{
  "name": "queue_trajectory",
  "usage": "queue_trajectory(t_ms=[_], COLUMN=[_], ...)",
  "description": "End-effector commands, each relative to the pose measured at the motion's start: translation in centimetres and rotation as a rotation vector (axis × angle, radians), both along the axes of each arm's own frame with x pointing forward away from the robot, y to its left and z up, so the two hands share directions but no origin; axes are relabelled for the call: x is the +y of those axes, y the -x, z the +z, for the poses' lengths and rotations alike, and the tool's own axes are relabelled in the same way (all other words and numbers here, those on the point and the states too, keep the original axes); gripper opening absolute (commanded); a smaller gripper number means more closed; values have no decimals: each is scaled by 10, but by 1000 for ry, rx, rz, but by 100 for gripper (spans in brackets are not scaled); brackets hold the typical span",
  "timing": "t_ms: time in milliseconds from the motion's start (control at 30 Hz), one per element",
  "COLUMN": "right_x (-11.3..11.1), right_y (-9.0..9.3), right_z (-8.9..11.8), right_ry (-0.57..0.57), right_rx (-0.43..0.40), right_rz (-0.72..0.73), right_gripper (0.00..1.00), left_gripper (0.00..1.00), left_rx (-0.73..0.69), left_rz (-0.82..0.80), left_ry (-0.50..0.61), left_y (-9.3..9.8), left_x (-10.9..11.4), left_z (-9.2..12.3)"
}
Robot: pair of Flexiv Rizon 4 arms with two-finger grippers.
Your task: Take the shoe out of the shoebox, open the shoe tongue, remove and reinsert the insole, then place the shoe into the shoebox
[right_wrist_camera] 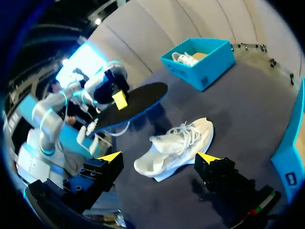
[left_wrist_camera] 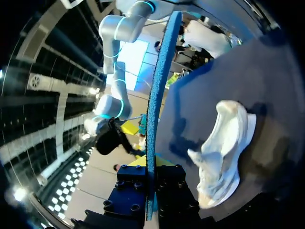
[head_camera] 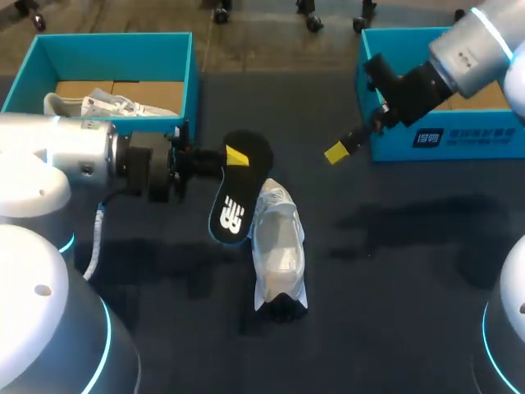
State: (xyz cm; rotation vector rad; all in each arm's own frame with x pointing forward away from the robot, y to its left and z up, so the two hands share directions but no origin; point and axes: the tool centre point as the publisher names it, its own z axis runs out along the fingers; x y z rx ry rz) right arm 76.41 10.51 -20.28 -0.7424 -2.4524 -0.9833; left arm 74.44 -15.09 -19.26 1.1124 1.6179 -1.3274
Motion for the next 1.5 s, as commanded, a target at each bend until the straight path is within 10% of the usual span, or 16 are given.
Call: queue_trajectory(t_ms=[33,767,1200,1500], right_x=[2,3,-15,-16], right_y=[8,13,62,66], right_z=[-8,-13,-66,-76], right_ry=[309,310,305,289], right_rx=[-322,-408,-535,-509], right_rz=[424,499,508,529], right_gripper=[100,100,100,100], left_gripper=[0,0,0,0], left_rx=[106,175,743,747], left_rz=[24,51,-48,-39], left_ry=[-43,-64,-22,-21], left_y=[25,30,90,95], left_x=[6,6,13,15], left_z=[14,22,11,14])
